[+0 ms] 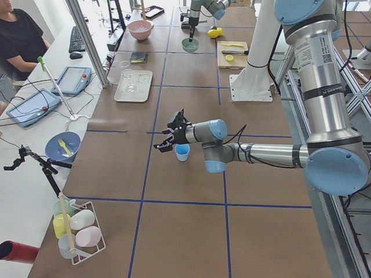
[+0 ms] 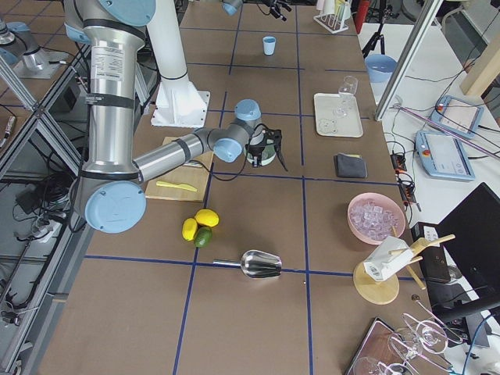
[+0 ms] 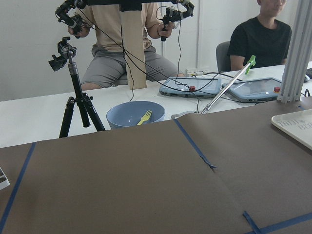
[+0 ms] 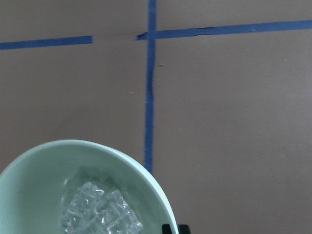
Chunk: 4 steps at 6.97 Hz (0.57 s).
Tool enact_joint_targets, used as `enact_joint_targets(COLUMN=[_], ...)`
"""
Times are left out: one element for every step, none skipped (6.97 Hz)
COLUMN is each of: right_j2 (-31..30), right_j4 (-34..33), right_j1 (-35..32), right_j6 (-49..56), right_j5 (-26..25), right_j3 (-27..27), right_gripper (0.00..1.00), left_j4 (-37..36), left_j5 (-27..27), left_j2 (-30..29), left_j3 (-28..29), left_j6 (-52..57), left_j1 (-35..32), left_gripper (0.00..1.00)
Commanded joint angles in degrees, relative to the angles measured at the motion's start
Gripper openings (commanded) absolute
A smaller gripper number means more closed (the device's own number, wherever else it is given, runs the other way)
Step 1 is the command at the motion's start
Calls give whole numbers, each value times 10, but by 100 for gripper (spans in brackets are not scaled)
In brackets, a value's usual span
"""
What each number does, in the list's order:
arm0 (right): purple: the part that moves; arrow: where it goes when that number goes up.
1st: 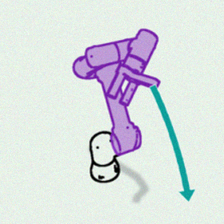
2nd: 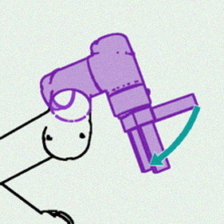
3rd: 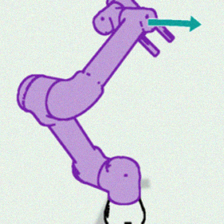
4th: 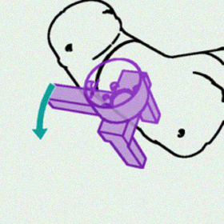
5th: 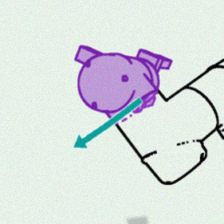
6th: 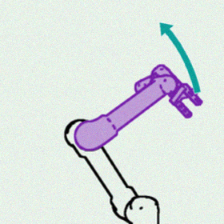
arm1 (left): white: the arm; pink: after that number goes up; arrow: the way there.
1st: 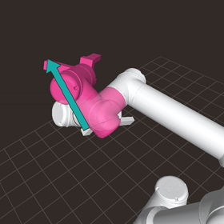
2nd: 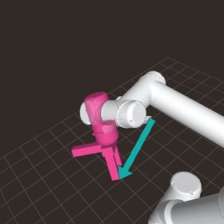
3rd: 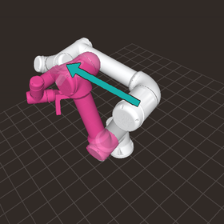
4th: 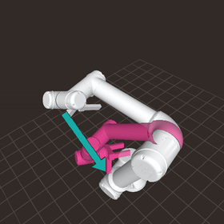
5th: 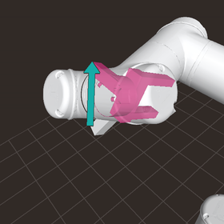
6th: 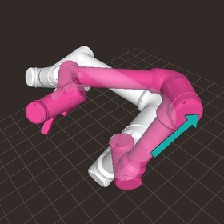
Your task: Pour ice into bowl
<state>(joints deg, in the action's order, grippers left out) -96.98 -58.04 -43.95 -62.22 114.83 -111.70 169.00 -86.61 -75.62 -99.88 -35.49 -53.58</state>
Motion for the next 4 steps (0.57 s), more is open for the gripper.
enact_joint_targets(right_j2=[-33,-31,-30,-29], right_j4=[91,91,89,92], right_j1=[-83,-127,-147,-152], right_j6=[74,129,137,136], right_j5=[62,105,128,124], right_j3=[99,135,148,170], right_gripper=[0,0,0,99], left_j4=[-79,-81,-82,-84], left_j5=[-123,-125,-128,-128], left_j2=[-37,-40,-42,-43], left_j3=[-1,1,6,7], left_j6=[80,80,81,80], left_j1=[-102,-102,-102,-103], left_gripper=[100,100,100,100])
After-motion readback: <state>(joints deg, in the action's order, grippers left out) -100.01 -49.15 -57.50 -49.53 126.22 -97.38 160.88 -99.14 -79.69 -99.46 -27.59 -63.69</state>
